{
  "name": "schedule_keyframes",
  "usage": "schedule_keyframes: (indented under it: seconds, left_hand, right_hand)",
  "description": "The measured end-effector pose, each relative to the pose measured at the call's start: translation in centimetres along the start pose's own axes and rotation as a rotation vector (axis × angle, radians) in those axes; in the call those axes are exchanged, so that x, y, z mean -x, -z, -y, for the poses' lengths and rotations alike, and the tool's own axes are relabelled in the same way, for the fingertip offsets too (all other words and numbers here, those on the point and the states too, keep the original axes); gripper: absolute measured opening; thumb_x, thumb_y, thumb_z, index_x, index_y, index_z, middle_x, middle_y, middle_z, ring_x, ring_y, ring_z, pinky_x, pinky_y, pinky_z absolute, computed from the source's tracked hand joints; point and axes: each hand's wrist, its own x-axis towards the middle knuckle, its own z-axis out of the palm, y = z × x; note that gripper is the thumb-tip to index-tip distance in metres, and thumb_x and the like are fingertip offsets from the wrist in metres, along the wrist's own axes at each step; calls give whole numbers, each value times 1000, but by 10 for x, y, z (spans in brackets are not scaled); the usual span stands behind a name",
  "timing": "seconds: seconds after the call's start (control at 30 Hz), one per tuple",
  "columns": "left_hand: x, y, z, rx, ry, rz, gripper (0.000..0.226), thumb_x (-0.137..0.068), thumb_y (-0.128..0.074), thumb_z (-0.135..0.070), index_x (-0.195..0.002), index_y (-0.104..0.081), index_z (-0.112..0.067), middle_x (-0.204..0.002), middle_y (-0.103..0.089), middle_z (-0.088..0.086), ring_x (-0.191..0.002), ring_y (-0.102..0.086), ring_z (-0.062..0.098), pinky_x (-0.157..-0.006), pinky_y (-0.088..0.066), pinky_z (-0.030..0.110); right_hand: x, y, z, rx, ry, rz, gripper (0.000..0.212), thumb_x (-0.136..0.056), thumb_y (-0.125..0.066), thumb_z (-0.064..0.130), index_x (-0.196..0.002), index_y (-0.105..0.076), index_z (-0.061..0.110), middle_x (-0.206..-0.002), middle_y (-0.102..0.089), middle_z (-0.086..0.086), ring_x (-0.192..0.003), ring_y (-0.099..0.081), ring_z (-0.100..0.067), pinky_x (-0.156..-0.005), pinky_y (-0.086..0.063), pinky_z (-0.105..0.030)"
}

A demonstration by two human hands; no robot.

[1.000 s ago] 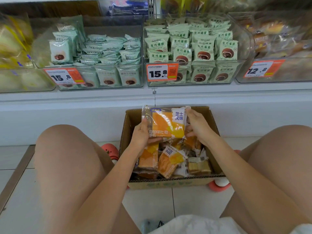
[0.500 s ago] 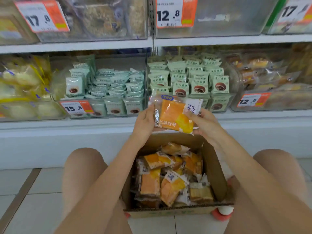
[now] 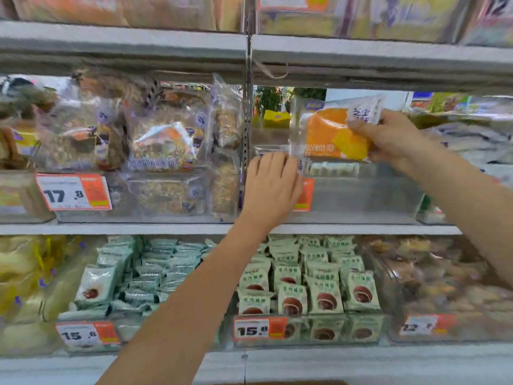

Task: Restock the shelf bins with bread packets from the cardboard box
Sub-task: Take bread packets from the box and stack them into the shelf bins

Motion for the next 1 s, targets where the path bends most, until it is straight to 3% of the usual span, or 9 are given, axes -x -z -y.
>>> schedule_keyframes:
  seconds: [0.1,0.2,0.27,0.37,0.47,0.6,0.77,0.9,1.0]
  left_hand:
    - [-2,-17,2,-83,8,-50,27,-91,-46,-27,-74,-61,-12,-68,-58,5,-65,-52,24,-61,-32,34]
    - [-2,-24,2,-83,42,-74,32,-90,-46,-28,-63,-57,-15,-57,-54,4,-56,-51,26,-55,-31,32]
    - [0,-26,2,-76,36,-85,32,-89,-46,-28,-62,-58,-15,-56,-54,4,-56,-51,26,-56,-30,32]
    - [-1,-28,3,-79,43,-90,35,-90,-43,-29,-64,-60,-15,-57,-55,3,-56,-51,24,-57,-28,32]
    - [0,-27,3,-76,62,-56,47,-96,-30,-30,-65,-62,-14,-58,-56,2,-57,-51,24,-59,-25,33]
    - [0,-26,2,-82,52,-23,42,-95,-34,-30,-65,-60,-14,-59,-56,3,-57,-50,24,-58,-26,33]
    - [-2,-19,4,-71,42,86,49,-98,-26,-31,-67,-61,-14,-60,-57,2,-58,-50,24,-60,-25,33]
    - [-3,-9,8,-62,-98,222,37,-97,-34,-28,-76,-60,-13,-69,-60,5,-66,-54,25,-71,-32,37]
    - [21,1,13,-158,-276,210,33,-95,-34,-16,-115,-58,-4,-115,-64,12,-113,-57,26,-100,-31,55]
  right_hand:
    - [-43,-25,-15,17,-91,189,21,-87,-65,18,-107,-59,18,-108,-65,-11,-87,-61,-23,-84,-50,-43]
    - [-65,-57,-40,133,-169,345,48,-75,-76,28,-117,-57,15,-102,-64,-9,-81,-58,-19,-65,-48,-31]
    - [-72,-76,-52,366,-167,408,65,-61,-87,32,-117,-58,15,-104,-63,-11,-82,-57,-19,-63,-46,-29]
    - [-77,-89,-51,867,19,281,46,-74,-78,13,-116,-58,11,-118,-59,-11,-86,-59,-26,-41,-48,-28]
    - [-78,-96,-47,926,155,206,36,-71,-77,3,-97,-51,6,-112,-56,-18,-81,-60,-32,-28,-42,-25]
    - [-77,-98,-48,1002,207,180,34,-72,-74,2,-90,-46,7,-110,-58,-20,-83,-54,-31,-51,-43,-32]
    - [-77,-92,-48,1098,155,175,45,-75,-76,18,-111,-52,6,-119,-56,-16,-116,-47,-32,-85,-41,-36]
    - [-50,-69,-37,818,245,40,43,-75,-78,19,-108,-53,6,-110,-58,-11,-106,-52,-28,-81,-39,-32]
    - [2,-52,-41,687,539,-169,20,-82,-60,5,-100,-55,5,-100,-60,-11,-96,-54,-25,-76,-36,-26]
